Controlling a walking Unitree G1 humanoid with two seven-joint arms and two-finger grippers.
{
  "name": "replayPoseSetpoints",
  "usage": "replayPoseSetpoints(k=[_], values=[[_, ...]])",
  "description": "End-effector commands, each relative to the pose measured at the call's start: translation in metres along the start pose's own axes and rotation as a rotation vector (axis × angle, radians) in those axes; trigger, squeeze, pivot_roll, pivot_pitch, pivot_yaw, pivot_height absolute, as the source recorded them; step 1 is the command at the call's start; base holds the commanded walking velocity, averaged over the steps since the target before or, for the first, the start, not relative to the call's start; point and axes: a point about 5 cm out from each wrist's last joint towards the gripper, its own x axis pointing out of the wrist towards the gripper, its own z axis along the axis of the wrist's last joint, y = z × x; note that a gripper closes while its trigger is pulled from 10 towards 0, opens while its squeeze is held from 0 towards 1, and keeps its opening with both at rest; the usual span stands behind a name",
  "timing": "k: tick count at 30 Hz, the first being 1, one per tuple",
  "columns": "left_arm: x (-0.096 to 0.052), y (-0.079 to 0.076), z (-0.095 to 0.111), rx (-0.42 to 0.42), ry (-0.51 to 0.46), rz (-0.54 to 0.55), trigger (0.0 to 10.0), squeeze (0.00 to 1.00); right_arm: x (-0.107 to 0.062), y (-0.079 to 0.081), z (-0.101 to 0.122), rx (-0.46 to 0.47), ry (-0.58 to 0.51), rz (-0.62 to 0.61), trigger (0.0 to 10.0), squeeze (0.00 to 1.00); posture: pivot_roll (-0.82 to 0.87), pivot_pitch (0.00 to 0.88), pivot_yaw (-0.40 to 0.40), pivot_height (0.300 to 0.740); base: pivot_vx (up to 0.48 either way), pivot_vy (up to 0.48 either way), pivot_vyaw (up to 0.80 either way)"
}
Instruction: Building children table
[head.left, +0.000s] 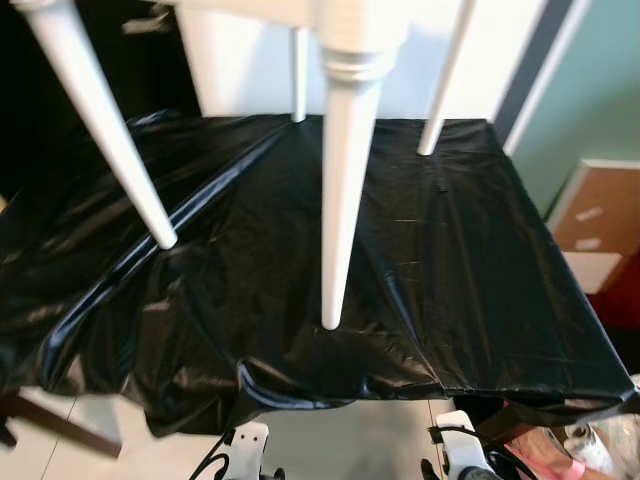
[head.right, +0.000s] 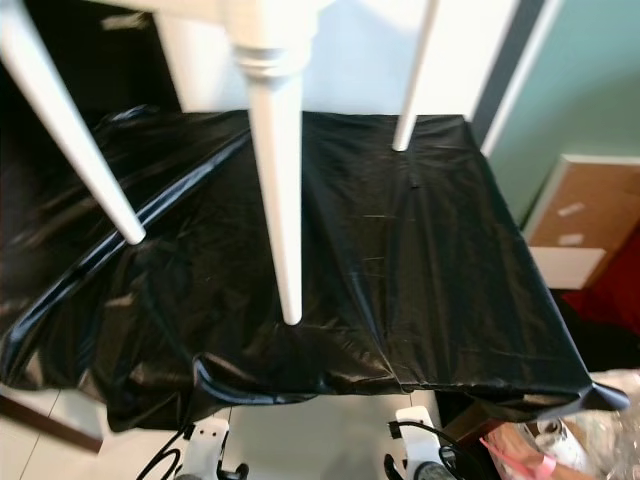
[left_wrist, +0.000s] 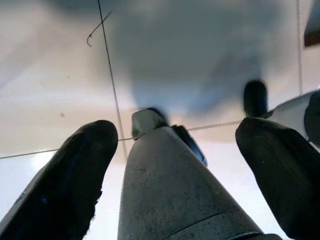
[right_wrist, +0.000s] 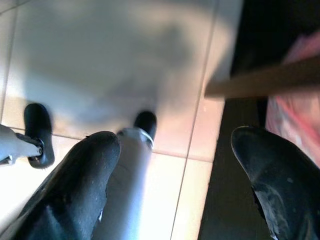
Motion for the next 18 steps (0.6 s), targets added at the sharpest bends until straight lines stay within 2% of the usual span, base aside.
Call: replayPoseSetpoints(k=[1, 7, 11, 18], values=[[-0.002, -0.0041, -0.0155, 0.003, 0.062, -0.016, 10.0, 0.0, -0.0026, -0.0031, -0.0126, 0.009, 0.047, -0.008, 10.0, 0.0, 0.01, 0.034, -0.029, 0.74, 0.0, 0.0, -0.75], [-0.002, -0.0041, -0.0157, 0.002, 0.065, -0.018, 10.0, 0.0, -0.0025, -0.0039, -0.0122, 0.018, 0.047, -0.011, 10.0, 0.0, 0.01, 0.044, -0.031, 0.74, 0.0, 0.0, -0.74], [-0.0019, -0.0038, -0.0151, 0.001, 0.064, -0.018, 10.0, 0.0, -0.0023, -0.0044, -0.0114, 0.019, 0.045, -0.012, 10.0, 0.0, 0.01, 0.045, -0.033, 0.74, 0.0, 0.0, -0.46], [-0.0014, -0.0058, -0.0137, 0.017, 0.062, -0.028, 10.0, 0.0, -0.0018, -0.0041, -0.0091, 0.015, 0.038, -0.009, 10.0, 0.0, 0.01, 0.047, -0.033, 0.74, 0.0, 0.0, 0.0]])
